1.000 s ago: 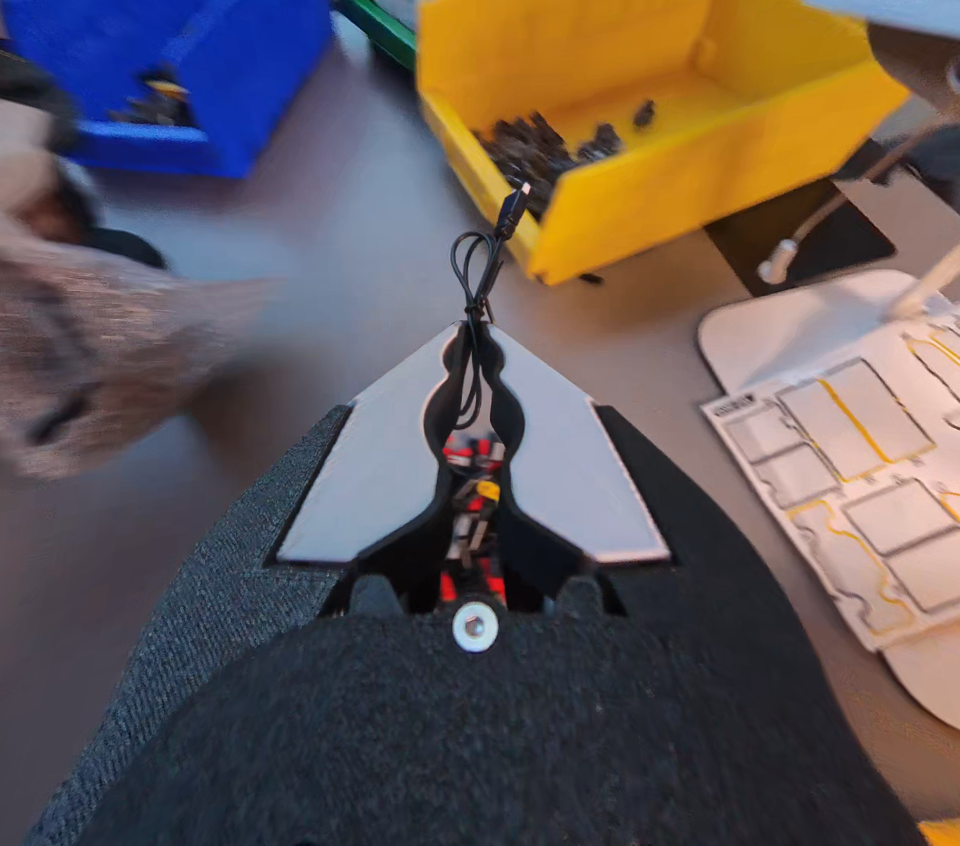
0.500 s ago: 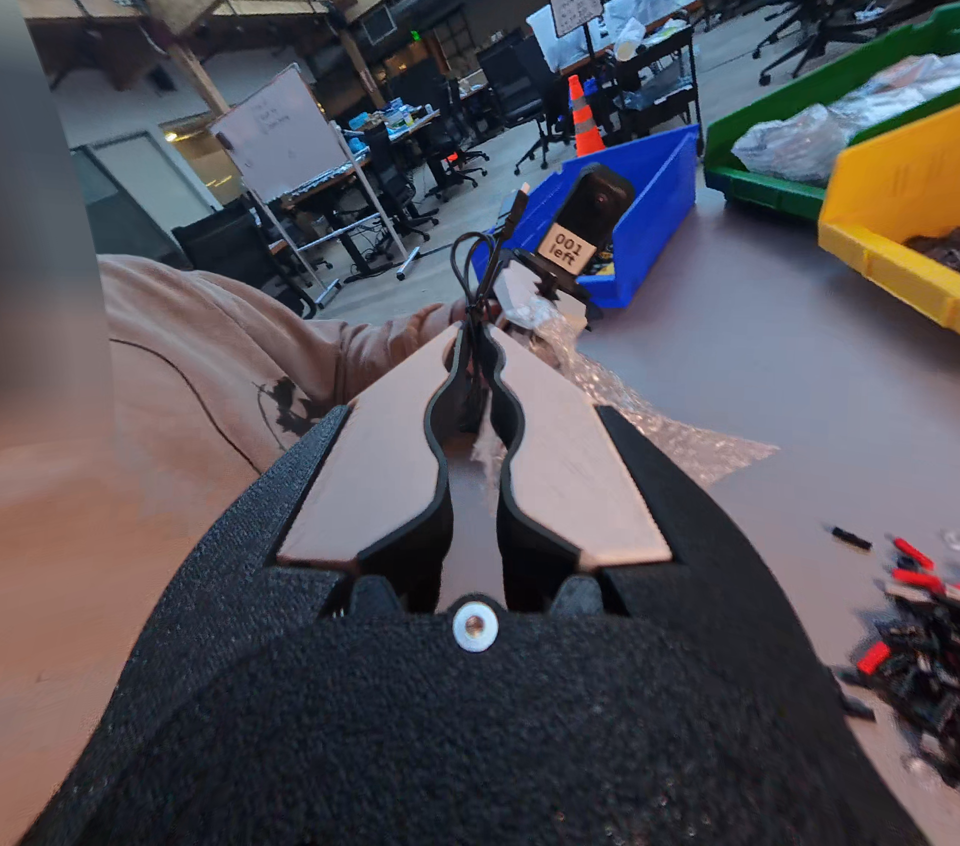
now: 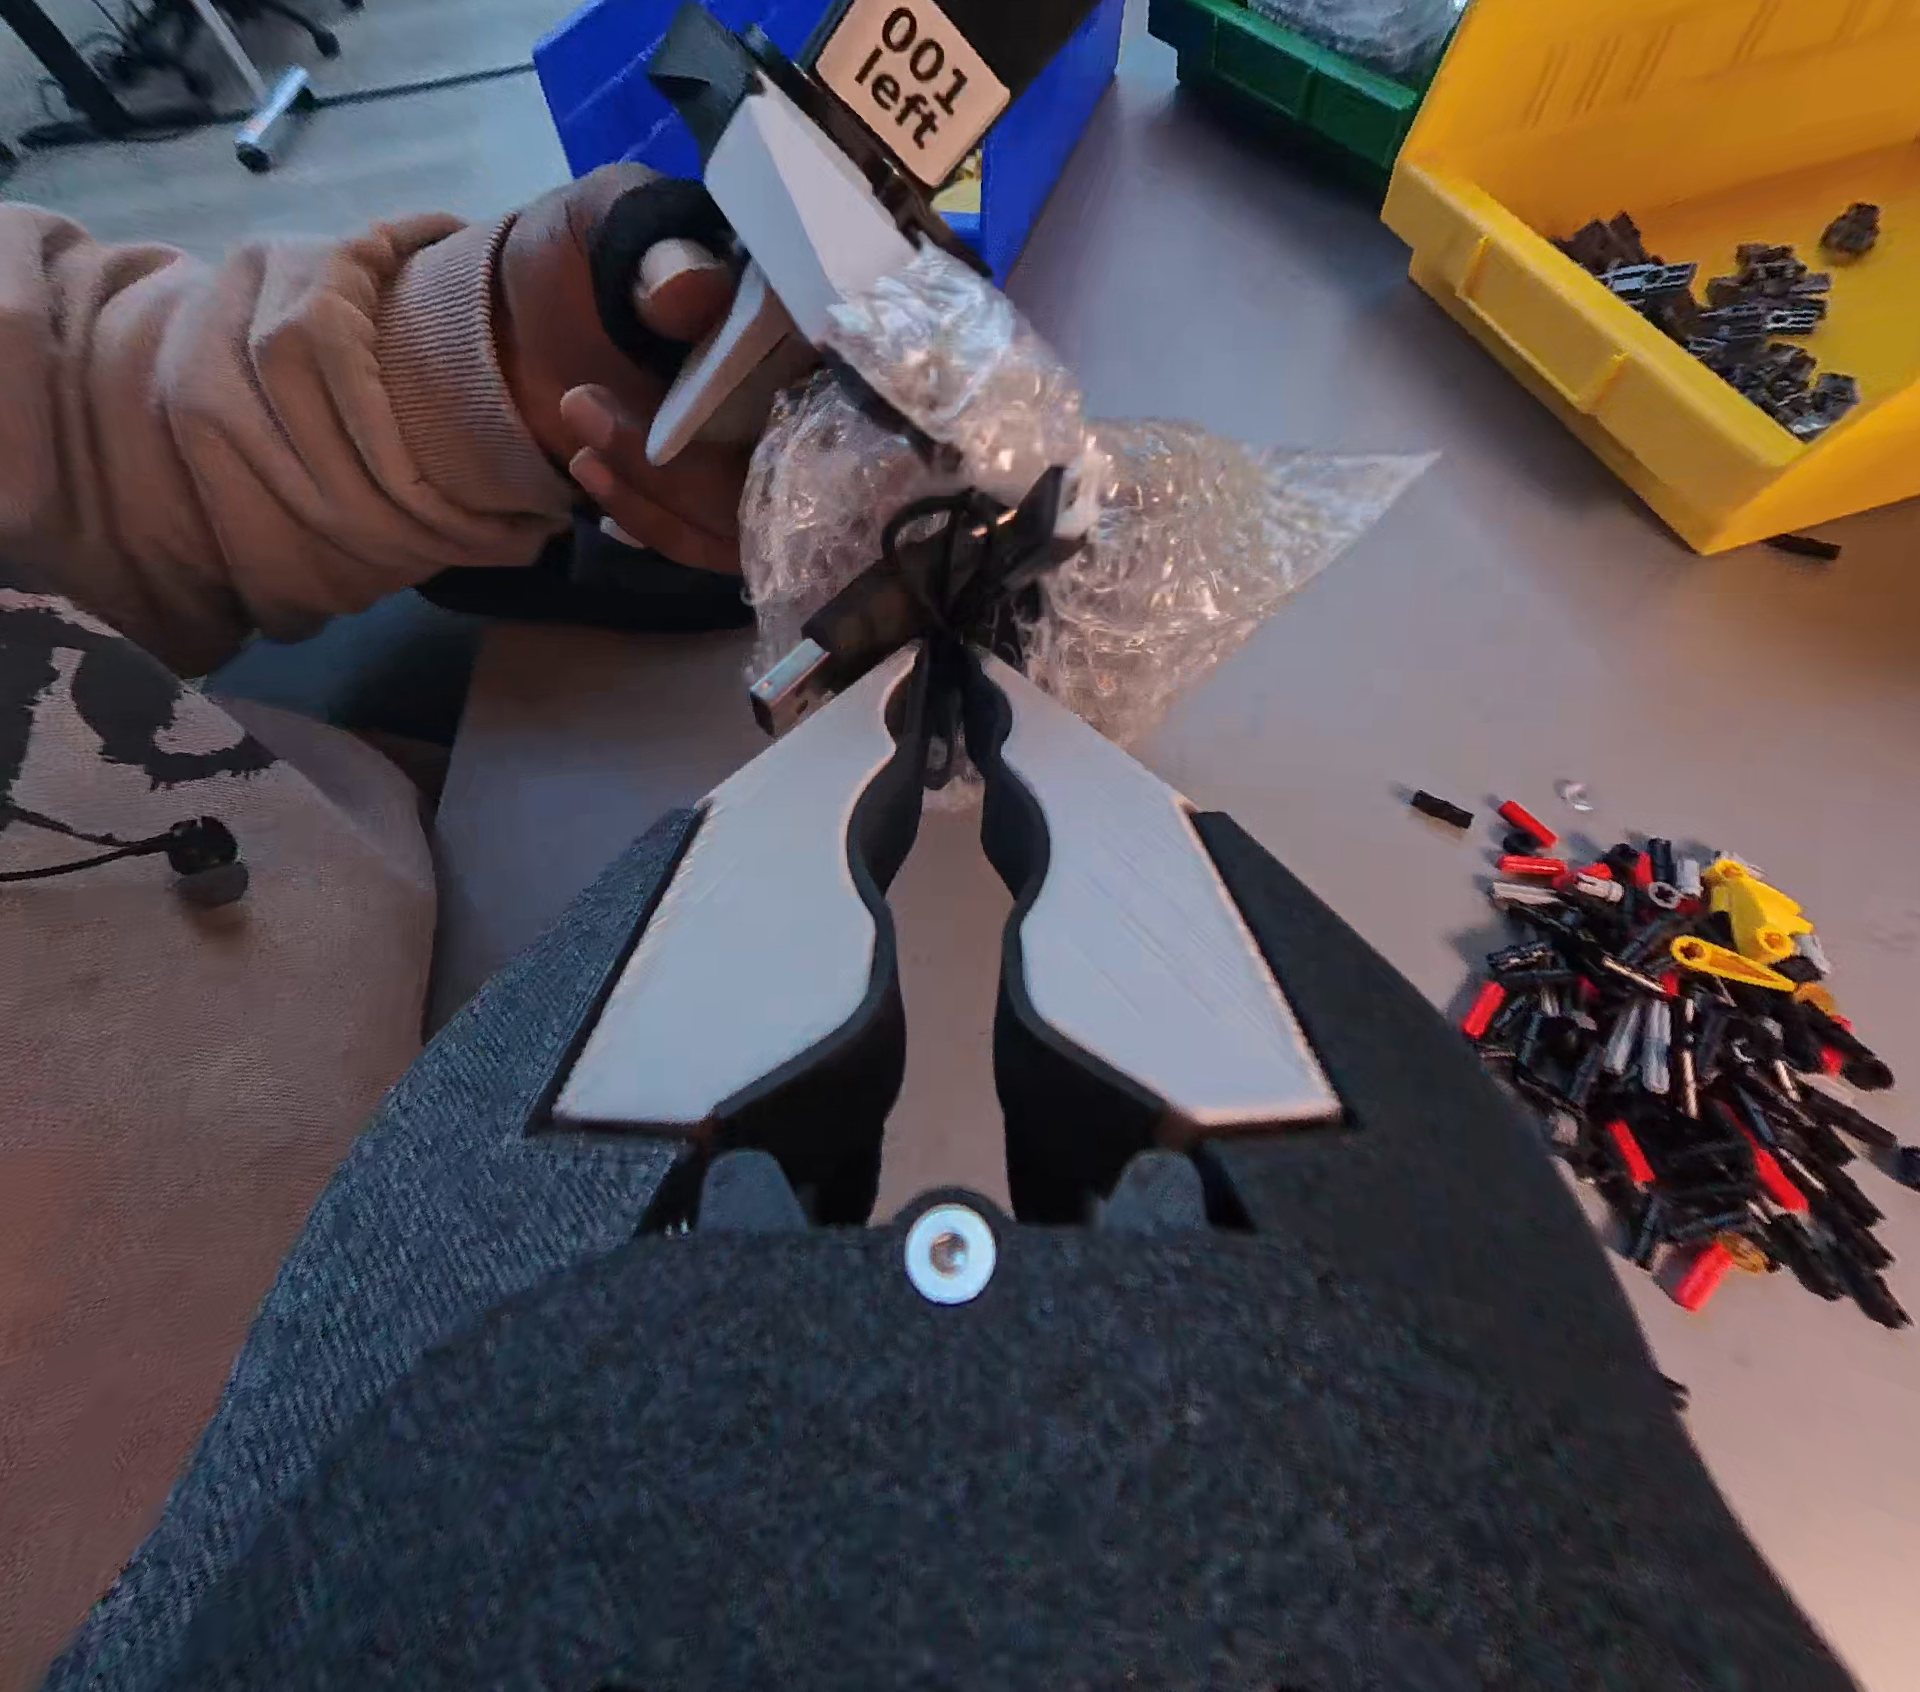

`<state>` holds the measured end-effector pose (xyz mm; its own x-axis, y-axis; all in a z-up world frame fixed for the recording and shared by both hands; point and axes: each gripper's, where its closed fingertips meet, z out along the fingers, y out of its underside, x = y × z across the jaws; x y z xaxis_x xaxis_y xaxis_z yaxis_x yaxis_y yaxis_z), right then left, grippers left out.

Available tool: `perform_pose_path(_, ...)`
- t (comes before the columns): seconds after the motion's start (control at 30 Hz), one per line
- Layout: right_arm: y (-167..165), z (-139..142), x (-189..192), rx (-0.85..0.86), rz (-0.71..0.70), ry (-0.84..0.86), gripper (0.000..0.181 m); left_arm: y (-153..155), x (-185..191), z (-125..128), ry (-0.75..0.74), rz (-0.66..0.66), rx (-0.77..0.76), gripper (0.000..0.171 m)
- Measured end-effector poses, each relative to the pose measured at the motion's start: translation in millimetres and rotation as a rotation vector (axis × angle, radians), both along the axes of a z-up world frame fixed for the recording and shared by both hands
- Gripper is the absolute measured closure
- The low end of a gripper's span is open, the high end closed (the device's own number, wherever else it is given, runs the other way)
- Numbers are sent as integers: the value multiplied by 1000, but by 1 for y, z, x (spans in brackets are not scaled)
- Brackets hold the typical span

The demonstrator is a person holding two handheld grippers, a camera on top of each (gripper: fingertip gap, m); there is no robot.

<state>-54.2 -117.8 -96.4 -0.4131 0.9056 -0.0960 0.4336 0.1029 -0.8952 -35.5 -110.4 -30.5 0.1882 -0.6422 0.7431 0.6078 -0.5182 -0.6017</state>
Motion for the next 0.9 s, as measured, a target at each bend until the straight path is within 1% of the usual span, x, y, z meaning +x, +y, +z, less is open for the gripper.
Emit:
perform_pose_path(0.1,7,-5,-7,56,-60,-44,178,4,12,-3,76,7,-8,171)
perform_pose_path(0.17,10,-6,-10,39,-83,-73,178,5,19,-6,123,16,-13,171)
perform_pose_path(0.2,15,0,-12,-20,-113,-56,179,2,24,-4,133,2,-4,171)
perform_pose_path(0.27,30,20,-14,-264,-170,-5,179,1,33,-1,160,27,21,171)
perform_pose_path(0.3,38,24,-14,-304,-202,20,179,3,35,-4,196,51,18,171)
perform_pose_path(0.33,41,22,-13,-235,-229,35,178,3,38,-6,221,50,26,171)
perform_pose_path(0.37,36,16,-12,-132,-228,38,179,2,42,-5,218,28,33,171)
perform_pose_path(0.4,21,11,-9,-54,-153,34,179,-1,48,-3,207,-13,47,171)
perform_pose_path(0.43,2,6,-2,-49,-46,3,179,-4,51,0,205,-31,65,171)
perform_pose_path(0.47,-8,0,7,-74,32,-64,178,-1,49,3,215,-4,72,171)
perform_pose_path(0.5,-7,0,10,-80,54,-76,176,1,44,7,216,24,83,171)
perform_pose_path(0.57,8,1,8,-10,-25,-65,177,1,43,9,220,16,90,171)
perform_pose_path(0.6,12,1,8,40,-47,-67,176,1,44,9,213,8,89,171)
perform_pose_path(0.63,9,4,10,43,-33,-68,173,0,43,12,184,4,95,171)
perform_pose_path(0.7,1,16,19,-51,34,-87,163,-1,35,21,95,14,100,171)
perform_pose_path(0.73,3,24,22,-83,41,-81,158,-2,30,22,77,26,102,171)
perform_pose_path(0.8,9,40,30,-118,51,-43,155,-4,20,23,39,53,106,171)
perform_pose_path(0.9,4,64,48,-211,139,12,145,-12,13,28,-64,43,117,171)
